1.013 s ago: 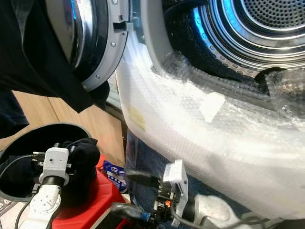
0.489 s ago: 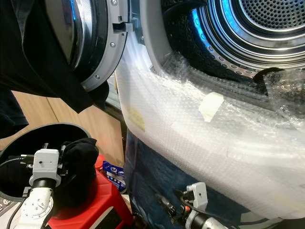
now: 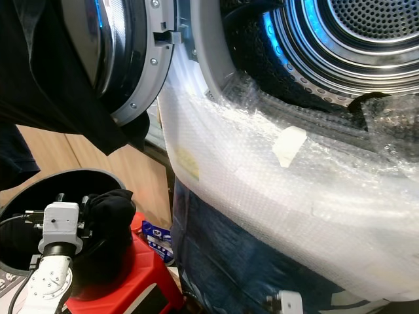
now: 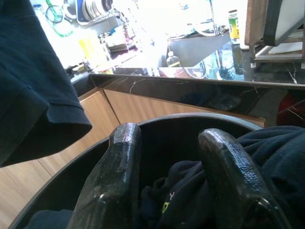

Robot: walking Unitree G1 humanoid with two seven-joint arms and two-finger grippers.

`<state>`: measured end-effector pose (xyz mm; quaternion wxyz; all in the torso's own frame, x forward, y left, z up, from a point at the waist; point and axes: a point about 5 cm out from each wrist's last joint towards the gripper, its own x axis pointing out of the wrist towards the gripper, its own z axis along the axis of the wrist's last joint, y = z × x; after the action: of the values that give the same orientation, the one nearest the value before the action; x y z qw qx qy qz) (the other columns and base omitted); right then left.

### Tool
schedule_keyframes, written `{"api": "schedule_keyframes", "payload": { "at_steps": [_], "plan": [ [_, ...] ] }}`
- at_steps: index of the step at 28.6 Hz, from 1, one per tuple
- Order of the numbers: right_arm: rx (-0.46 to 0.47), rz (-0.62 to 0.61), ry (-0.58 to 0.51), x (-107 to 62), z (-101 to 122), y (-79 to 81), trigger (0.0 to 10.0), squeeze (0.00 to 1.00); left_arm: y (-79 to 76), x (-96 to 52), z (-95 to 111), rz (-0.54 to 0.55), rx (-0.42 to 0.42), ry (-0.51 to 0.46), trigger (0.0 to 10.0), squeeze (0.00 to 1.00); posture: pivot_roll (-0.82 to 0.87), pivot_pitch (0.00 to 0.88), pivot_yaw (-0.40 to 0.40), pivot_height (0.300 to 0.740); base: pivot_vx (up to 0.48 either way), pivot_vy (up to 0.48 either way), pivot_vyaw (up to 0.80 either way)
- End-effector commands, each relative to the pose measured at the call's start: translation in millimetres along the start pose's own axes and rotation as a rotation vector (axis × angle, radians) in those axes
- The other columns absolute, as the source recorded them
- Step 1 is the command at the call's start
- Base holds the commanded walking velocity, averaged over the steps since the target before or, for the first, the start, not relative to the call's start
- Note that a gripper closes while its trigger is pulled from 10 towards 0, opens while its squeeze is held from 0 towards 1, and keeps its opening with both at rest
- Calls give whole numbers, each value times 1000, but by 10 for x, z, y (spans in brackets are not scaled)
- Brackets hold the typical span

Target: Clothes washing

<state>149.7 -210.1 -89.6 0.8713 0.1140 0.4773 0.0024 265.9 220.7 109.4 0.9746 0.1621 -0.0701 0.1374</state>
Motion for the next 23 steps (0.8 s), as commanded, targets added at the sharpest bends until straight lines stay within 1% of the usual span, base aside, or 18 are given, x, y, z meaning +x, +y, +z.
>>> {"api": "schedule_keyframes", "payload": {
  "at_steps": [1,2,4,5,7,8,10,13,17,18,19,20,23],
  "plan": [
    [-18,-70,67,-17,-138,-50,10000,0,-3,7,-2,-4,-7,11,10000,0,82,110,-14,740,0,0,0],
    [-18,-135,122,-33,-234,-84,10000,0,-18,15,1,-8,-10,11,10000,0,92,111,-17,740,0,0,0],
    [-7,-208,147,-41,-277,-115,10000,0,-20,26,14,-2,-15,8,10000,0,90,113,-15,740,0,0,0],
    [-30,-261,156,-41,-284,-128,10000,0,-22,33,29,-2,-19,5,10000,0,87,114,-11,740,0,0,0],
    [-40,-273,157,-40,-283,-129,10000,0,-22,33,33,-3,-19,4,10000,0,87,114,-11,740,0,0,0],
    [-57,-302,153,-40,-271,-140,10000,0,-34,35,43,-17,-23,2,10000,0,92,112,-11,740,0,0,0],
    [-61,-324,146,-39,-257,-148,10000,0,-44,35,54,-28,-27,0,10000,0,94,112,-12,740,0,0,0],
    [-31,-349,137,-17,-227,-111,10000,0,-32,23,136,-39,-28,-30,10000,0,106,115,-13,740,0,0,0],
    [-35,-350,136,-4,-211,-88,10000,0,-45,-7,186,-68,-60,-34,10000,0,112,116,-15,740,0,0,0],
    [-40,-359,135,-7,-207,-96,10000,0,-91,-14,208,-118,-113,-39,10000,0,112,116,-15,740,0,0,0],
    [-40,-359,135,-7,-207,-96,10000,0,-91,-14,208,-118,-113,-39,10000,0,112,116,-15,740,0,0,0],
    [-45,-369,128,-7,-190,-107,10000,0,-210,-30,423,-294,-128,-144,10000,0,110,121,-20,740,0,0,0],
    [-45,-369,128,-7,-190,-107,10000,0,-210,-30,423,-294,-128,-144,10000,0,110,121,-20,740,0,0,0]
  ]
}}
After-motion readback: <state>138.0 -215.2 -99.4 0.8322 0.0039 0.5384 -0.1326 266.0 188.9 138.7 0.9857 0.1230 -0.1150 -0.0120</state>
